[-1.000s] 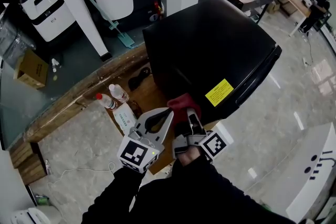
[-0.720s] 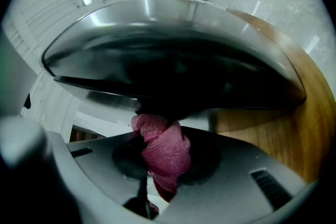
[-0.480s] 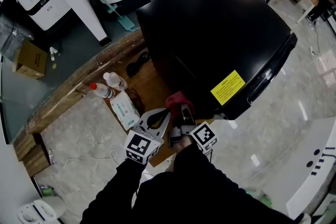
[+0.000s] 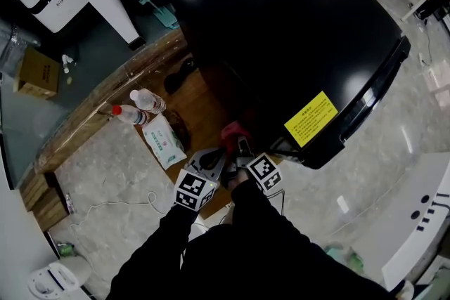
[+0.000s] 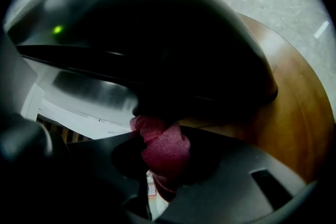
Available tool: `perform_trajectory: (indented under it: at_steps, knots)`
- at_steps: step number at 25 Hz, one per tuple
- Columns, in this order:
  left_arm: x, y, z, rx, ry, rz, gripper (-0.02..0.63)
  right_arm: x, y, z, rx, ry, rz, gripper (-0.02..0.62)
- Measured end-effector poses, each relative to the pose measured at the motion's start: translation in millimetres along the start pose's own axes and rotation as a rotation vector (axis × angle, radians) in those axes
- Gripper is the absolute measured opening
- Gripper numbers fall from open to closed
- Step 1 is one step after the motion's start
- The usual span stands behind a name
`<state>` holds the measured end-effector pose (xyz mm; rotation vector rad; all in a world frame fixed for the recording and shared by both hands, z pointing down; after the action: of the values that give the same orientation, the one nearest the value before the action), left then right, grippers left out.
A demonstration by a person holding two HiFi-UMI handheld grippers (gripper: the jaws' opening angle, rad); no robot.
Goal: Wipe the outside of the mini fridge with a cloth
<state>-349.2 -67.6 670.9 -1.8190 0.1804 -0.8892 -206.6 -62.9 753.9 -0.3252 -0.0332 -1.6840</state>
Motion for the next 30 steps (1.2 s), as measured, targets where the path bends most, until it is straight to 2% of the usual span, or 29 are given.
perform_trajectory:
  at_steps: [6, 13, 15, 18, 21, 25, 30]
  knots:
    - [-1.6, -11.7, 1.5, -0.020, 0.013, -0.014, 0.006, 6.0, -4.6, 38.7, -0.033, -0.061, -0.024, 0.095]
    - [-10.2, -15.0, 7.4, -0.032, 0.014, -0.019, 0.006, 7.7, -7.8, 63.3, -0.052, -0.118, -0.023, 0.095]
    - [-15.0, -12.5, 11.2, -0.019, 0.013, -0.013, 0.006, 9.3, -8.9, 66.6, -0.096, -0.116, -0.038, 0.090]
    - [-25.5, -10.3, 16.8, 0.036, 0.021, -0.004, 0.006, 4.4, -17.4, 52.3, -0.229, -0.059, -0.142, 0.084]
    - [-39.3, -1.9, 21.7, 0.034, 0.028, 0.034, 0.006, -14.3, -24.8, 14.2, -0.339, 0.038, -0.235, 0.084]
    - [-68.3, 28.7, 38.2, 0.041, 0.030, 0.130, 0.006, -55.0, -10.8, -41.9, -0.458, 0.142, -0.297, 0.084]
    - [-113.5, 79.4, 65.5, 0.064, 0.049, 0.307, 0.006, -106.9, 19.2, -110.2, -0.705, 0.285, -0.418, 0.086]
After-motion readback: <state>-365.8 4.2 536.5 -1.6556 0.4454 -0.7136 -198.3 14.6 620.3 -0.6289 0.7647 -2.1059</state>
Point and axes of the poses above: the fingertips, and each gripper's own axes: x forward along the fingers, z to its right, y out of its top, the point moved 8 cm from there along -x, backward along the fingers, and after that the axes turned 7 degrees about y, right-handed, at the moved point
